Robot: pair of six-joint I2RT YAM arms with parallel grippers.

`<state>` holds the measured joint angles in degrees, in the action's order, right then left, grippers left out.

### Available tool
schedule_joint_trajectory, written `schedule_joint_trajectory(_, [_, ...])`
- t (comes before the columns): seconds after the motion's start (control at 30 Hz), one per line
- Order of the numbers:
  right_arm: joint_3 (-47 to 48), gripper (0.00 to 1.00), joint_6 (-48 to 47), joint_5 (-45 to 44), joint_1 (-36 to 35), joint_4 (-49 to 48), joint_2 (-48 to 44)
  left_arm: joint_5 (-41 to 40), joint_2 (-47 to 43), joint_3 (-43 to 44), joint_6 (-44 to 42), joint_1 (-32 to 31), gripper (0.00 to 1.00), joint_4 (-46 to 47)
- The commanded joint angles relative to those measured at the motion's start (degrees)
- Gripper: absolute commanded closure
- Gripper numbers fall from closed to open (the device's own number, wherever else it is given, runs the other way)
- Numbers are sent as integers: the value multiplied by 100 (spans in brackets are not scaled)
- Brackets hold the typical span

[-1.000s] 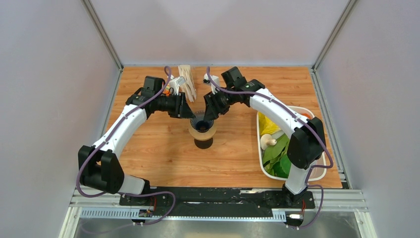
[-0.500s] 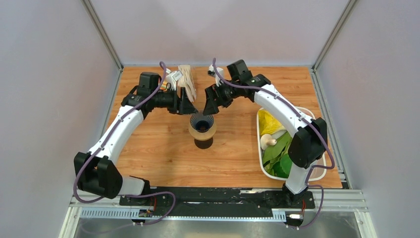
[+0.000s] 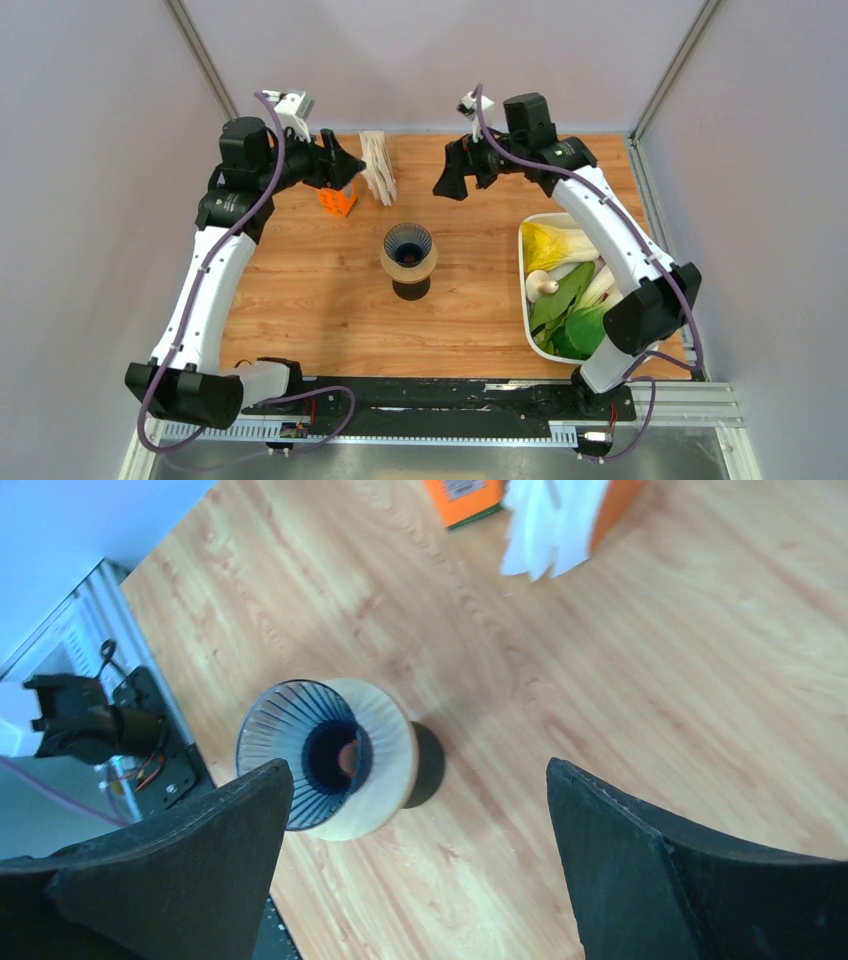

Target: Place the coffee filter in the dripper

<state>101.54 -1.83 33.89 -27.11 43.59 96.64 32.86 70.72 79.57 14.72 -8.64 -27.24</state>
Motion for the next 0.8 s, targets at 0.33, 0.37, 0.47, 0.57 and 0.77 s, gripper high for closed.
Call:
schedule_joint_trajectory(0.33, [-1225, 0, -319, -1176, 434, -838, -1471, -1954, 751, 793, -519, 25, 36, 740])
schedule_joint_trajectory(0.37, [-1256, 0, -322, -1196, 463, -865, -1502, -1973, 896, 820, -508, 27, 37, 779])
schedule_joint_trajectory(0.47, [-1364, 0, -315, -1196, 548, -900, -1559, -1925, 1178, 850, -441, 29, 39, 982])
schedule_joint_trajectory(0.57, [-1455, 0, -277, -1139, 612, -948, -1586, -1829, 1576, 981, -331, 31, 39, 1049])
schedule_joint_trajectory(0.77, [-1567, 0, -233, -1069, 686, -1022, -1578, -1710, 2212, 1255, -231, 77, 40, 1237])
